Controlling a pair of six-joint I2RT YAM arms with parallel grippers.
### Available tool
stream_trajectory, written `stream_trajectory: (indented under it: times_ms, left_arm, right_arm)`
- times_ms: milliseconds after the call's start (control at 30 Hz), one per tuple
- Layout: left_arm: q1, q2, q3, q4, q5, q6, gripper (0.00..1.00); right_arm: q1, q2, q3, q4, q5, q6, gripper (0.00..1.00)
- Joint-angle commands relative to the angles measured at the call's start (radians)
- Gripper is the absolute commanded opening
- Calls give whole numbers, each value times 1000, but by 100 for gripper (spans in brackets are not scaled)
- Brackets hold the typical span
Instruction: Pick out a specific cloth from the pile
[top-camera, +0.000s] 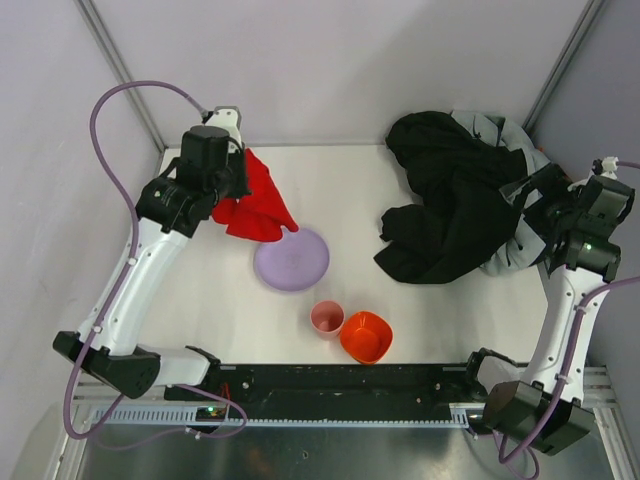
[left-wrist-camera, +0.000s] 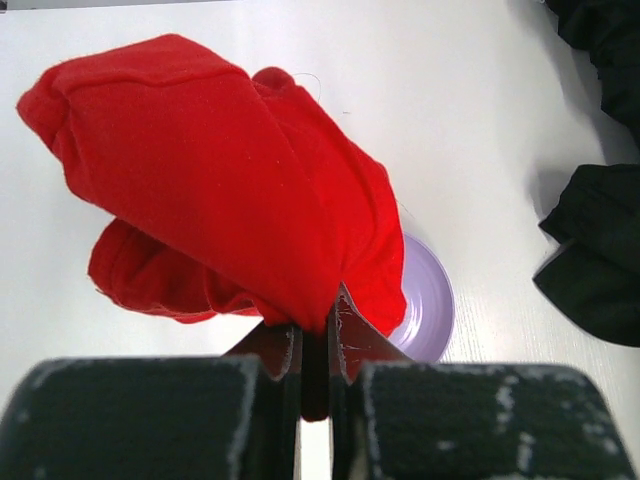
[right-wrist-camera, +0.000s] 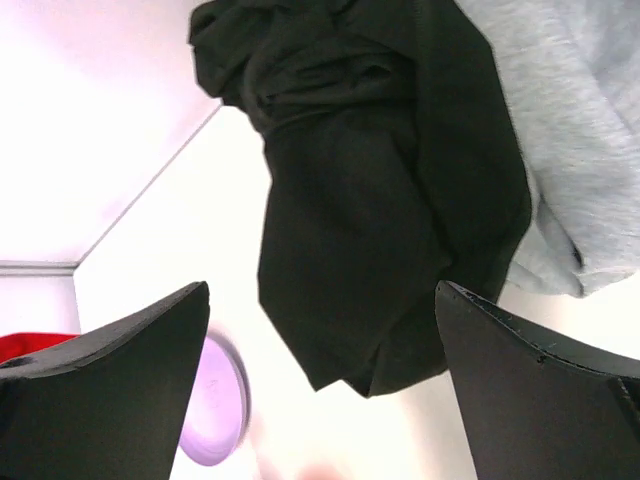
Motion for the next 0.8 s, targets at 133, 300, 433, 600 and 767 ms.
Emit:
stream_trajectory:
  times_ms: [133, 300, 433, 600, 767]
  left_arm:
    - [10, 3, 47, 50, -61, 35, 1]
    - [29, 63, 88, 51, -46, 38, 1]
    - [64, 116, 126, 51, -4, 39, 1]
    - [120, 172, 196, 51, 53, 40, 1]
    - [190, 185, 238, 52, 92, 37, 1]
  right_arm:
    - [87, -46, 38, 83, -113, 53, 98]
    - [238, -39, 38, 92, -69, 38, 97]
    - [403, -27, 38, 95, 2, 14, 97]
    - [583, 13, 32, 111, 68, -5, 97]
    - [686, 62, 11, 130, 99, 4, 96]
